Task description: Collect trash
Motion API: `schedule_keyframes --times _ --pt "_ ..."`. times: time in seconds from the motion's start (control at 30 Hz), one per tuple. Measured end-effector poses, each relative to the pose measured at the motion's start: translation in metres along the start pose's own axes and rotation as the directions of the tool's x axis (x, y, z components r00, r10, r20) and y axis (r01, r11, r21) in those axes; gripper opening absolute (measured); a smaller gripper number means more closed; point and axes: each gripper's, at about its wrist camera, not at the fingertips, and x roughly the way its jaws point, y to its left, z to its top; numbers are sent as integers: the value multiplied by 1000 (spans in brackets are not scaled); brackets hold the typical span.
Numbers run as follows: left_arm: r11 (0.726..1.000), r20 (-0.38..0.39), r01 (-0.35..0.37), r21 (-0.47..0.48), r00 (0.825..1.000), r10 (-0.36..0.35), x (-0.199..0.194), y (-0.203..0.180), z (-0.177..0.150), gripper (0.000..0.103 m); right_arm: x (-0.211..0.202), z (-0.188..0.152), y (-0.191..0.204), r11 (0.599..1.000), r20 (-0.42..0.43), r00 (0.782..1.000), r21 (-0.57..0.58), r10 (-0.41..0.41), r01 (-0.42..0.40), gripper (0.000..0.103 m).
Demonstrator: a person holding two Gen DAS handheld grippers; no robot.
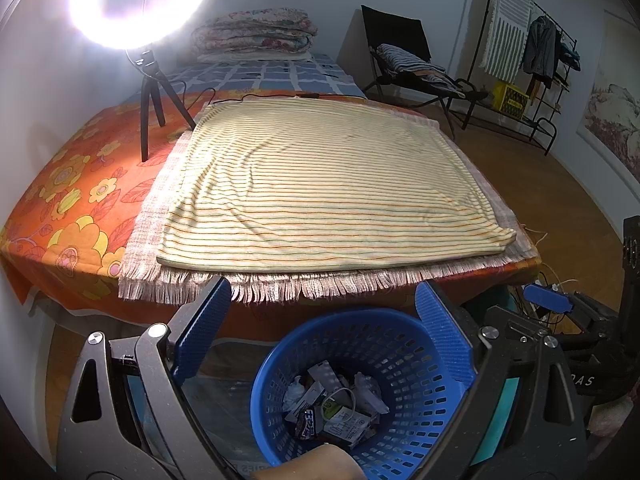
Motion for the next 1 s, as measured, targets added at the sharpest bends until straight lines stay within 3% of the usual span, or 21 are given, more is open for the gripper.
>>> schedule_keyframes --times 0.5,0.6,1.0 --pt "1000 39 -7 20 999 7 -8 -7 0 95 1 -1 1 1000 -8 1000 8 8 -8 93" --pt "1000 40 -9 6 999 8 -9 -5 1 103 1 -2 1 1000 -9 1000 13 9 -9 93" --pt "1000 78 -27 12 997 26 -14 -3 0 103 5 -2 0 999 -28 999 28 17 -16 93"
